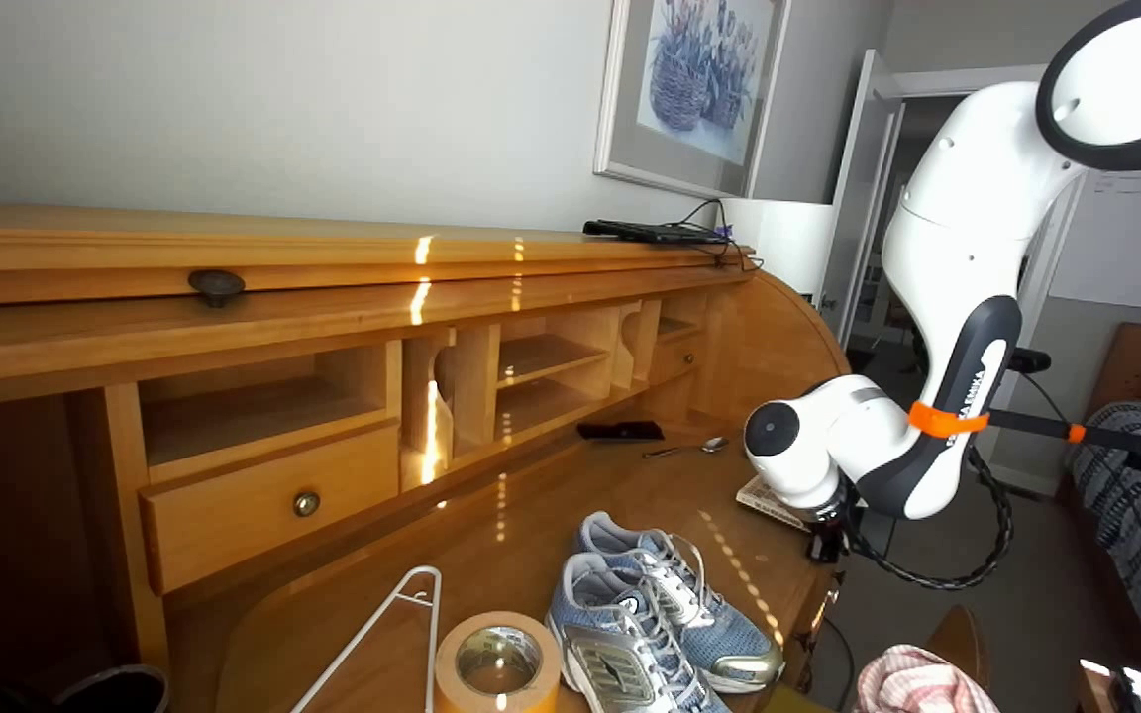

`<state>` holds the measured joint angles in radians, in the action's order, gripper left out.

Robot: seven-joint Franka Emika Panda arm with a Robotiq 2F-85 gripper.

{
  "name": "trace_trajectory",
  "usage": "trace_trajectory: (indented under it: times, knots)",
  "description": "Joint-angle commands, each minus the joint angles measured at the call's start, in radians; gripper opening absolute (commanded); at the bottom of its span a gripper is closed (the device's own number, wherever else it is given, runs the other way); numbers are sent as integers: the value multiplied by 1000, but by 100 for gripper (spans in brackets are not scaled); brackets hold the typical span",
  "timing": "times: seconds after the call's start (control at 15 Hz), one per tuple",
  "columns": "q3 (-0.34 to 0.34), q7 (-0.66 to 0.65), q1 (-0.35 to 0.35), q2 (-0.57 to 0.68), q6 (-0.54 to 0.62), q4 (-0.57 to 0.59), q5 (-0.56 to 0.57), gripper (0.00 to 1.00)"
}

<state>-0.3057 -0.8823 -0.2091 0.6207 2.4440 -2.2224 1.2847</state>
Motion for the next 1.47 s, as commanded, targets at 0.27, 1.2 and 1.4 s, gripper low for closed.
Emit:
trace_trajectory:
  times: [0.27, 1.2, 1.4]
  knots:
    - [60, 61, -24, -23, -72, -6, -95, 6]
    - [118, 74, 75, -241, -70, -99, -150, 6]
    - [122, 62, 99, -265, -77, -103, -117, 6]
